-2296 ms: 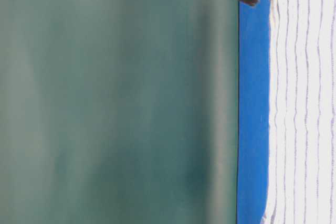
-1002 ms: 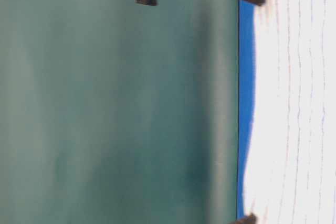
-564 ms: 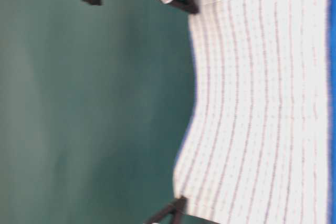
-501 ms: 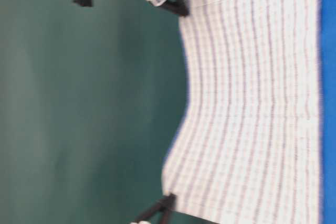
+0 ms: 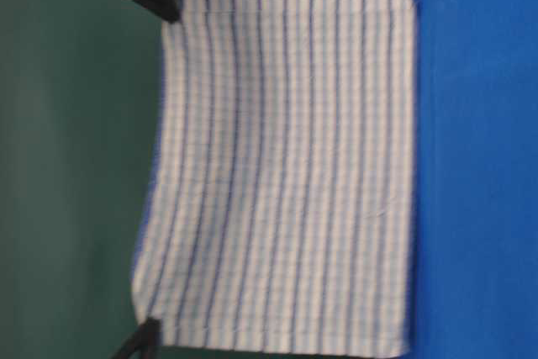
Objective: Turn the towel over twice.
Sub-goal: 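Lift the pinched far edge up and away with both grippers, then swing the towel down toward the near side and lay it flat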
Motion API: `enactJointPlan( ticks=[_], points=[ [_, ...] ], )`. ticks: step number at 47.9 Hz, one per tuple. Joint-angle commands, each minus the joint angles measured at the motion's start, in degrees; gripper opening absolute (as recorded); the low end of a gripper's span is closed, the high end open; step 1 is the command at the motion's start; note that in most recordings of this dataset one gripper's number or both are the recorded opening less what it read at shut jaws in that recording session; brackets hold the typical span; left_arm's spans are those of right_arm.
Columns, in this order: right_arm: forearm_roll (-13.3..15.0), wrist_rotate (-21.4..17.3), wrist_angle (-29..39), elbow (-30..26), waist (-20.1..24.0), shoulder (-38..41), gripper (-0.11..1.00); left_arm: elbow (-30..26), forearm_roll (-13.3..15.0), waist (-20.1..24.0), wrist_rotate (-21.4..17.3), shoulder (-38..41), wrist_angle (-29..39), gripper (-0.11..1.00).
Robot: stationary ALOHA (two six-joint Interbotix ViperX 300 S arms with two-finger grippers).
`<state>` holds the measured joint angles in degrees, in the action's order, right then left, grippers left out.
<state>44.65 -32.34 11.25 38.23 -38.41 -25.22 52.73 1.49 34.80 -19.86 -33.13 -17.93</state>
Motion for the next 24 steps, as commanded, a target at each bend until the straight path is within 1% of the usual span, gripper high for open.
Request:
enactJointPlan(
  ticks=[1,6,11,19,24],
  points=[
    [0.18,-0.09,1.23,-0.26,2.02,-3.16,0.07,-0.79,0.00,-0.97,0.53,-2.99,0.62,0.04],
    [0.18,-0.26,5.01,0.88,5.80,-5.62,0.07,0.53,0.00,-3.34,0.79,-5.36,2.11,0.05],
    [-0.18,-0.53,11.95,2.29,11.60,-7.91,0.07,2.29,0.00,-6.42,0.97,-6.68,3.43,0.04],
    [-1.14,-1.23,24.43,3.43,22.85,-9.76,0.07,7.03,0.00,-10.81,0.88,-6.94,2.46,0.04],
    [-3.25,-1.76,30.06,3.96,29.88,-9.76,0.07,11.69,0.00,-12.83,0.88,-6.42,-0.97,0.05]
  ],
)
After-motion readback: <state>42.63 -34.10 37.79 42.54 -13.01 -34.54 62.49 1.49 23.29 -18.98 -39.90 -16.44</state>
